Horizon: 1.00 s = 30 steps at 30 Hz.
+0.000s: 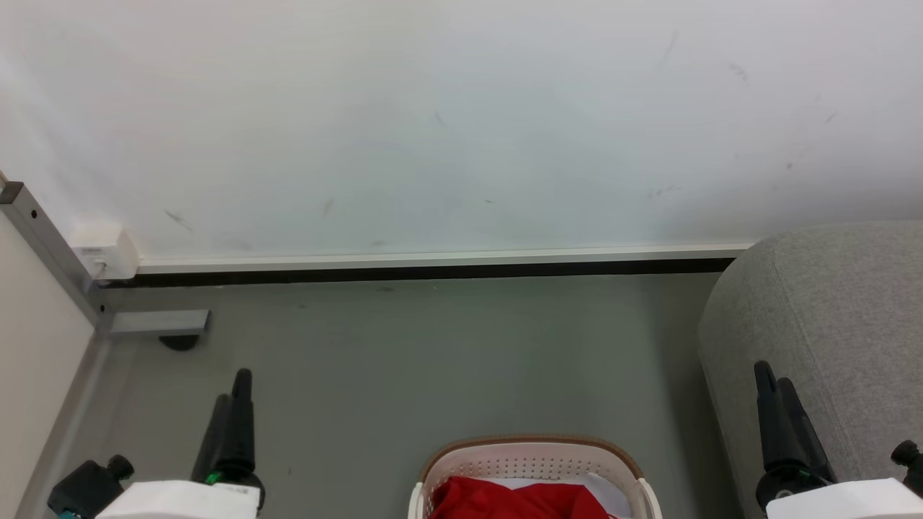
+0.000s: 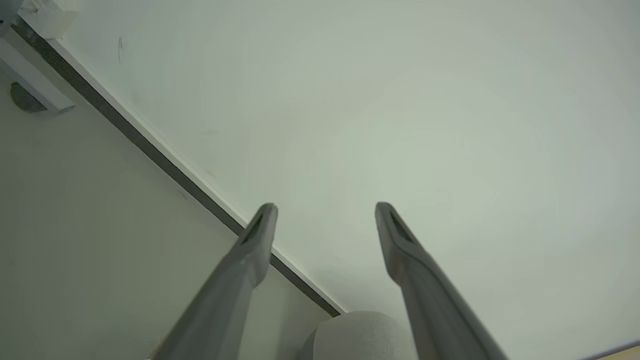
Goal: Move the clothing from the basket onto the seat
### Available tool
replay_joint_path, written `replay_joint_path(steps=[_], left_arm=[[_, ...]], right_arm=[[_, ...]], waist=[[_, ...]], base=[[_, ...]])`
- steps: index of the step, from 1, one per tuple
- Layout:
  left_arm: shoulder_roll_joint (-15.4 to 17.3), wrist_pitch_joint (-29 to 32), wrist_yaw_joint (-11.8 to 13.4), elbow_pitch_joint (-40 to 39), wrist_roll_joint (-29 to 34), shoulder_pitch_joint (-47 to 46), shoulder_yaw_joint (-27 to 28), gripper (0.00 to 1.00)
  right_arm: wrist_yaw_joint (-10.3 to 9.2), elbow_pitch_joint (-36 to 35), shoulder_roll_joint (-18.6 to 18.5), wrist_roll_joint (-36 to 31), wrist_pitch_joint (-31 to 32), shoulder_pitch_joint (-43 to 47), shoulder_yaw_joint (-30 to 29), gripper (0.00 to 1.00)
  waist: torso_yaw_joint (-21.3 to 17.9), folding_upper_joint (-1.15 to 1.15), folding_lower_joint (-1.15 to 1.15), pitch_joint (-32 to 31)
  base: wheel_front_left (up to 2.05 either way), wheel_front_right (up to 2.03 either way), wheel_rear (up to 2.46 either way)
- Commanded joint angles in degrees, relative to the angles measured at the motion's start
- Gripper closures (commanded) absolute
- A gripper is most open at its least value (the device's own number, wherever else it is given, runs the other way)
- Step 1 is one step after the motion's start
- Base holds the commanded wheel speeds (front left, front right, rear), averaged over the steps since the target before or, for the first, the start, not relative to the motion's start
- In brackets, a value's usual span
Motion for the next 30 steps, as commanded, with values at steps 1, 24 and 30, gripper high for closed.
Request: replay_joint_path(steps=[1,24,30], left_arm=[[0.4,-0.7,-0.4,-1.0,2.3,-0.3,-0.1,0.0],[0.8,-4.7,0.8,-0.5,23.6,0.8,-3.4,0.0],[0.9,-5.6,0.6,-0.4,27.2,1.0,-3.9,0.0]], right_arm=[[0.24,-0.6,-0.1,-2.4,-0.3,-0.7,-0.4,0.0],[0.32,2.3,2.6,-25.8,-1.4,-0.7,-0.9,0.0],[0.34,2.8,3.3,-30.0,-1.6,-0.8,-0.7,0.0]], waist=[[0.0,0.0,0.0,0.0],[-0.5,0.0,0.0,-0.7],[-0.7,0.0,0.0,-0.8]], base=[[0.0,0.0,0.0],[0.0,0.0,0.0],[0.0,0.0,0.0]])
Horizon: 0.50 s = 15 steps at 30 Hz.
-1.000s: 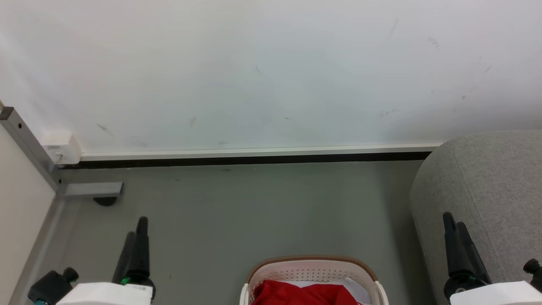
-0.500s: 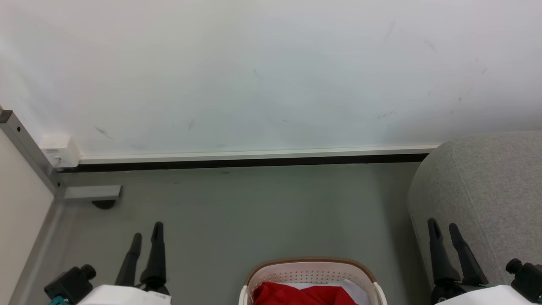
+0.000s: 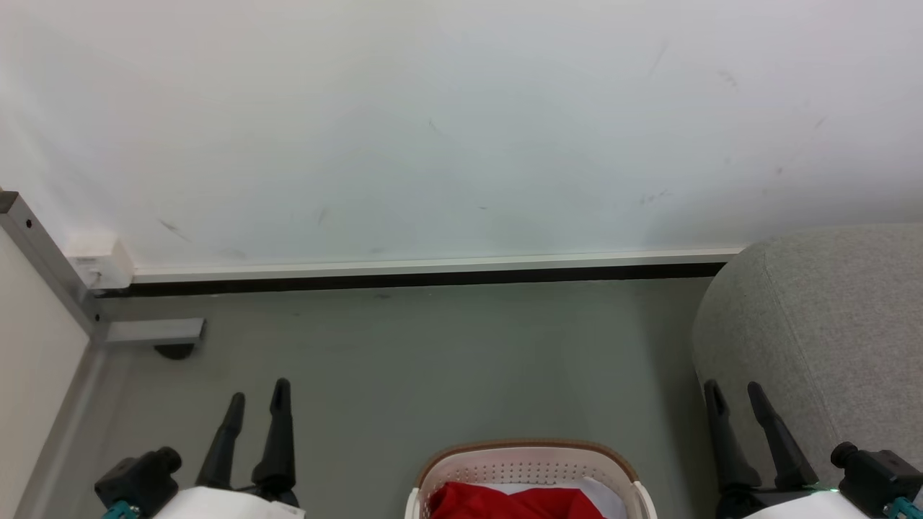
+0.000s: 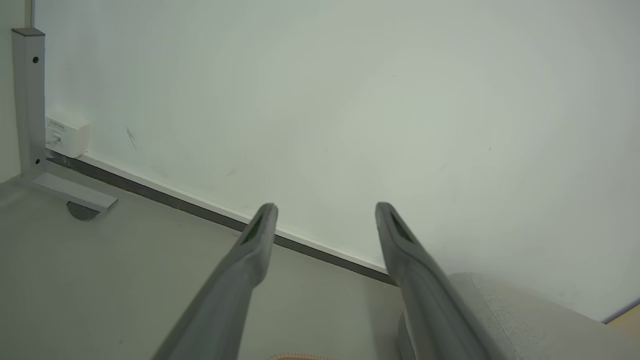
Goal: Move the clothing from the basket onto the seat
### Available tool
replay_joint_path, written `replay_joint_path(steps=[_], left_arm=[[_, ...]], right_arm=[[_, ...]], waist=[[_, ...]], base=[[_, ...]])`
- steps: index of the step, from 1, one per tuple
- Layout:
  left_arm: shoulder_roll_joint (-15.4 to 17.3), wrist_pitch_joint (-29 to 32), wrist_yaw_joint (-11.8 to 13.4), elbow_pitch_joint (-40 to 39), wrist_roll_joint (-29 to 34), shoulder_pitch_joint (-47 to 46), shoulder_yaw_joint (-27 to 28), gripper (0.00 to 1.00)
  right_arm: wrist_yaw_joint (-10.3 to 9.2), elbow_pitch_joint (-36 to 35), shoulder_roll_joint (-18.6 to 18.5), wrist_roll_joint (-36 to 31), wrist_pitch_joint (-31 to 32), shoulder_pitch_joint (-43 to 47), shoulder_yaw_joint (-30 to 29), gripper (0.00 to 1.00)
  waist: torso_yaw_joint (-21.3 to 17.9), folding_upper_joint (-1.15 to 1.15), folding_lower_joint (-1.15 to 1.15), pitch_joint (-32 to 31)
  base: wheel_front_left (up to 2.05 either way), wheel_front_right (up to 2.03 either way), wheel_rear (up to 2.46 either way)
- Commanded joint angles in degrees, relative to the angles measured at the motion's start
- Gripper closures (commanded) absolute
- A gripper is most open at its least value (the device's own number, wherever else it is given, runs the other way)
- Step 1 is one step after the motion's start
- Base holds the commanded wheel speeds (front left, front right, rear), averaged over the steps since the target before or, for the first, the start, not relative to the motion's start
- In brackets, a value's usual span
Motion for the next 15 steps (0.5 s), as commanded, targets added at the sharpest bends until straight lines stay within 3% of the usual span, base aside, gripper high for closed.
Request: replay_joint_path(steps=[1,15], left_arm=[[0.6,-0.4,-0.2,-0.5,1.9,0.0,-0.1,0.0],[0.5,-2.4,-0.6,0.3,9.3,0.5,-0.7,0.0]], right_arm=[[0.26,-0.3,-0.1,-1.9,-0.2,-1.1,-0.2,0.0],[0.31,-0.2,1.2,-10.2,-0.8,-1.0,0.0,0.0]], waist=[[0.0,0.0,0.0,0.0],[-0.4,0.0,0.0,-0.4]], base=[[0.0,0.0,0.0],[0.0,0.0,0.0]])
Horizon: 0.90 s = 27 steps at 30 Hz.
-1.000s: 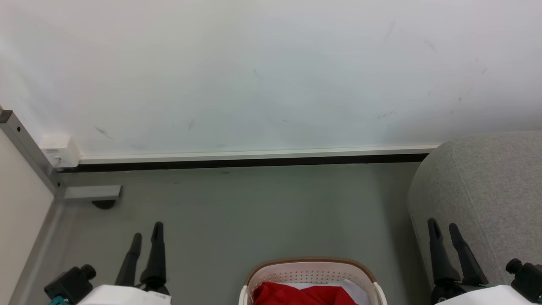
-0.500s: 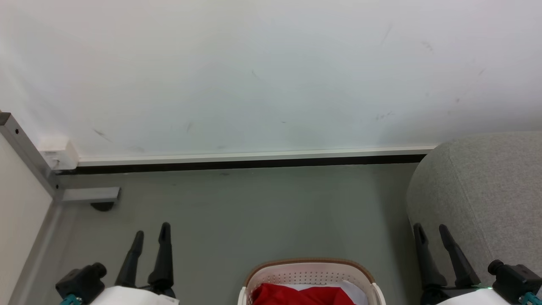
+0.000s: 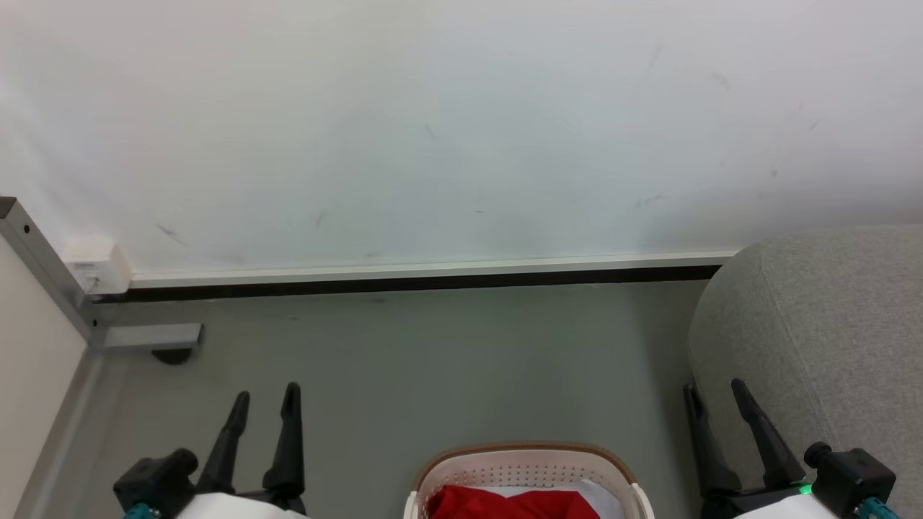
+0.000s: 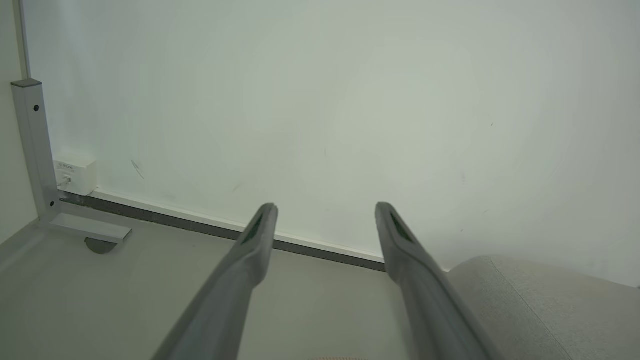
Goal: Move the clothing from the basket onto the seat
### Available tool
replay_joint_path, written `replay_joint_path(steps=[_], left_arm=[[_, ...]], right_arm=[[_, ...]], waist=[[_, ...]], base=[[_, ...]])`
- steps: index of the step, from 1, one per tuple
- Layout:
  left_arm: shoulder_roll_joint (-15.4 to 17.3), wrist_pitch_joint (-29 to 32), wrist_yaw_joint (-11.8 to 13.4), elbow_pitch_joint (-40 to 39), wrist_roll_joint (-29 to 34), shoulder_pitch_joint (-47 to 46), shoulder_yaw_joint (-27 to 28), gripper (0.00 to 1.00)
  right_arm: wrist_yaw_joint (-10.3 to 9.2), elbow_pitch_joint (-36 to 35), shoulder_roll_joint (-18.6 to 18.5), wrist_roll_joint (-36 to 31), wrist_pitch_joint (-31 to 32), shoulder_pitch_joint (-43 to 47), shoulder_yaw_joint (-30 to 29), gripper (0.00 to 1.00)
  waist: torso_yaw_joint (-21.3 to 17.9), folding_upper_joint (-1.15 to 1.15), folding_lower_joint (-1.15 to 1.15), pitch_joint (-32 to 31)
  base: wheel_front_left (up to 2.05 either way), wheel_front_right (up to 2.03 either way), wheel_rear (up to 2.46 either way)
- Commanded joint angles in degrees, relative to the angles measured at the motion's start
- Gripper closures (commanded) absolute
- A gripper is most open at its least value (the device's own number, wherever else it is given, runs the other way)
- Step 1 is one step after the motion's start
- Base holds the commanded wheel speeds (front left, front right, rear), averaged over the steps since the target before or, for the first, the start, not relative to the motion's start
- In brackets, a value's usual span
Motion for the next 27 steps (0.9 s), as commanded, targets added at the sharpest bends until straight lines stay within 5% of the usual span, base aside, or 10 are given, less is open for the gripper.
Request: replay_joint_path(steps=[1,27], left_arm=[[0.5,-0.6,-0.2,0.0,1.4,0.2,0.0,0.0],[0.2,-3.7,-1.5,0.6,12.4,0.6,-0.2,0.0]], right_arm=[[0.3,-0.6,-0.2,-1.4,-0.3,-0.8,-0.2,0.0],[0.36,-0.4,2.0,-13.9,-1.1,0.0,-1.0,0.0]], waist=[[0.0,0.0,0.0,0.0],[-0.4,0.0,0.0,-0.2]], base=[[0.0,0.0,0.0],[0.0,0.0,0.0]])
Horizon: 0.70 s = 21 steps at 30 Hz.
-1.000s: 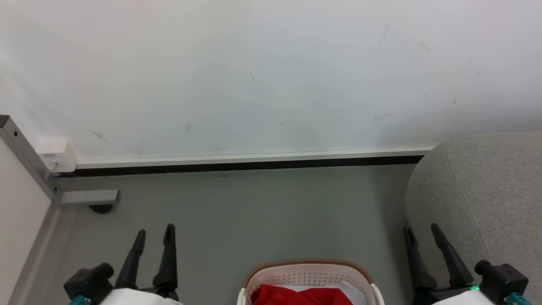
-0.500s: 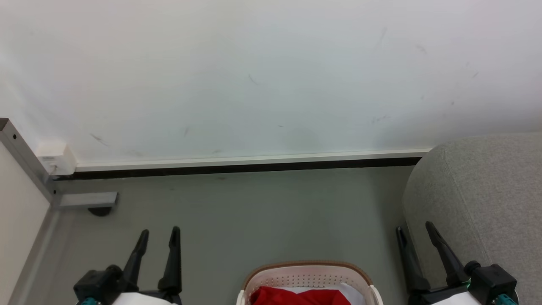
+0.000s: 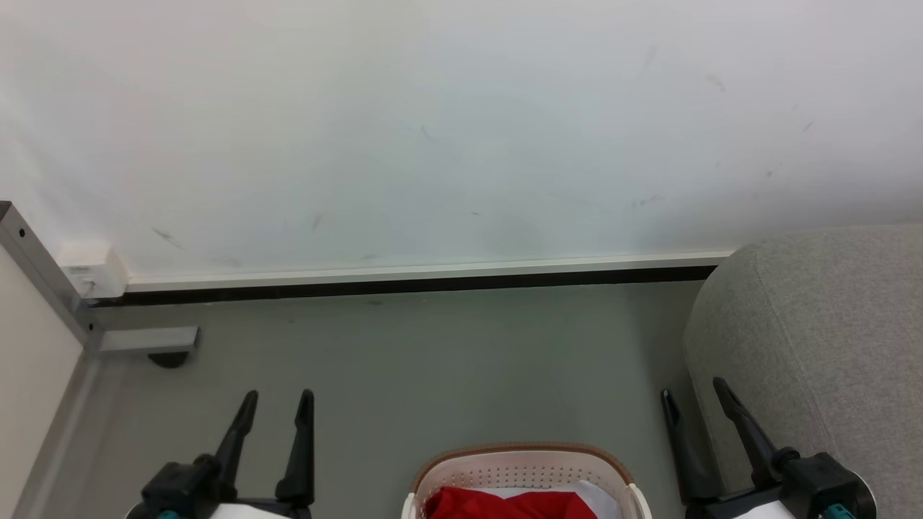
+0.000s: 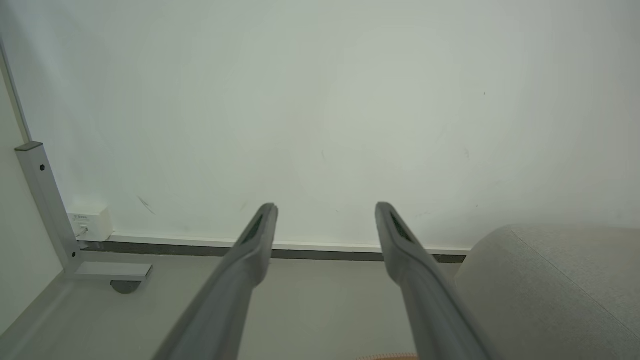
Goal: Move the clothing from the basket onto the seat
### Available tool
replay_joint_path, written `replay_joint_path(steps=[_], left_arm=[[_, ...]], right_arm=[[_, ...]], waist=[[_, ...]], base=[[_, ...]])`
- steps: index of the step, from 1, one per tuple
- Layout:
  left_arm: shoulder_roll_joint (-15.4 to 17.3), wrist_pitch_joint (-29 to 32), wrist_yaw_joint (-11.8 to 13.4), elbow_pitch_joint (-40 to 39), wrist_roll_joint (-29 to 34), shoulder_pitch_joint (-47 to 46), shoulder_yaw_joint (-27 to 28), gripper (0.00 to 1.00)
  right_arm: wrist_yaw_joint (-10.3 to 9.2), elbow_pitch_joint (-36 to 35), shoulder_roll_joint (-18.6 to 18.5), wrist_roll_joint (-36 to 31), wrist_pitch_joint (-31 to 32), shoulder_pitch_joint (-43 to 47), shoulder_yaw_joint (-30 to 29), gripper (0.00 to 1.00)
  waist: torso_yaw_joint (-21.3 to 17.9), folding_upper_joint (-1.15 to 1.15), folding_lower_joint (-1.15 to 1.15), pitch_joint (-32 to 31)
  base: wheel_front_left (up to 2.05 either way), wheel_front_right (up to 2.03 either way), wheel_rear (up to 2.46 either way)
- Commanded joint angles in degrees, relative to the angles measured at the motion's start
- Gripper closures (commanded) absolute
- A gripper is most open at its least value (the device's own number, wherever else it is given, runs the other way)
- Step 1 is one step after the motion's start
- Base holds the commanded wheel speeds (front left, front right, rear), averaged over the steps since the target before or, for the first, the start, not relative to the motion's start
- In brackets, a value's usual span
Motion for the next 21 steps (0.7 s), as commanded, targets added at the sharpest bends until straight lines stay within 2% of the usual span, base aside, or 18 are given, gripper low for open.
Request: replay_joint_path(steps=[1,15,21], left_arm=[[0.3,-0.8,-0.2,-0.1,1.5,0.1,0.1,0.0],[0.3,-2.0,-0.7,-0.1,6.6,0.4,-0.2,0.0],[0.3,-1.9,-0.8,0.0,6.1,0.4,-0.3,0.0]], right_arm=[[0.3,-0.1,0.0,-1.6,-0.2,-0.2,-0.3,0.0],[0.33,-0.1,1.0,-7.1,-0.7,0.0,-0.6,0.0],[0.33,-0.2,1.0,-6.9,-0.6,0.1,-0.5,0.0]], waist=[[0.0,0.0,0.0,0.0],[-0.3,0.0,0.0,-0.3],[-0.4,0.0,0.0,-0.3]], base=[[0.0,0.0,0.0],[0.0,0.0,0.0],[0.0,0.0,0.0]])
